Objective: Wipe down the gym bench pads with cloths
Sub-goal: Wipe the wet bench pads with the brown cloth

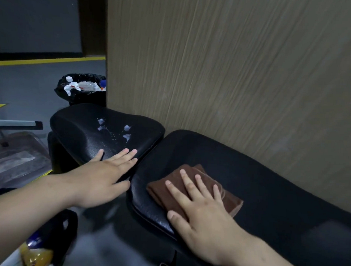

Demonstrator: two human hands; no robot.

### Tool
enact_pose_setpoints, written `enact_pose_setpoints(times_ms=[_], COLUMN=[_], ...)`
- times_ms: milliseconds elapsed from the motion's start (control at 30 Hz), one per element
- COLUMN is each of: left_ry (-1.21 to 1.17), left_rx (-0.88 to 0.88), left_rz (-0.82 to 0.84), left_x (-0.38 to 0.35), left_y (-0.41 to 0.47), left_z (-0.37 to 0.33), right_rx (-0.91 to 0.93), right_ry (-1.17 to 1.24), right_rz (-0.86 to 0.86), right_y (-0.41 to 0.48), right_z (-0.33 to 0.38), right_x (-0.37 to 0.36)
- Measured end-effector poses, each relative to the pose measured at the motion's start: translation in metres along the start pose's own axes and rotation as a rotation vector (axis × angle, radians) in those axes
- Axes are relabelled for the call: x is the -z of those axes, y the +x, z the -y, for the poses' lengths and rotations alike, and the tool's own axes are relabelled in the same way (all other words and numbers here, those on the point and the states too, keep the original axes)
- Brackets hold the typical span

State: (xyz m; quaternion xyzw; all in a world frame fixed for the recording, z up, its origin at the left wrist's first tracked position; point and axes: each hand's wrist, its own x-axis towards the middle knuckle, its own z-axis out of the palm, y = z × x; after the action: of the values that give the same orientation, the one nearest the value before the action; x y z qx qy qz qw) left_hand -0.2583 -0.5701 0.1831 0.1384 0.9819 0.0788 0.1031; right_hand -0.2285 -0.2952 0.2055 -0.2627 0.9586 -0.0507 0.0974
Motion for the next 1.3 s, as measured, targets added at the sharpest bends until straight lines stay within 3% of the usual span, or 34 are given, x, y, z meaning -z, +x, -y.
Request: enact_pose_setpoints(times_ms=[333,733,1133,1300], left_ry=[0.004,0.037,0.114,0.109], left_rx=[0.0,0.058,0.081,0.087], left_rz=[-0.032,-0.065,-0.044,-0.041], left_x=[-0.002,-0.008,-0.009,-0.009], left_y=[-0.002,0.002,0.003,0.002], left_z=[-0.003,-0.005,-0.01,-0.011], right_rx=[0.046,0.063,-0.337,-0.329], right_ry=[-0.031,0.013,0.044,0.031], right_rz=[-0.017,-0.036,-0.08,-0.085], right_y=[0.014,0.122,0.19,0.178], right_z=[0.03,0.012,-0.085,-0.082], right_x=[-0.012,0.003,0.038,0.033])
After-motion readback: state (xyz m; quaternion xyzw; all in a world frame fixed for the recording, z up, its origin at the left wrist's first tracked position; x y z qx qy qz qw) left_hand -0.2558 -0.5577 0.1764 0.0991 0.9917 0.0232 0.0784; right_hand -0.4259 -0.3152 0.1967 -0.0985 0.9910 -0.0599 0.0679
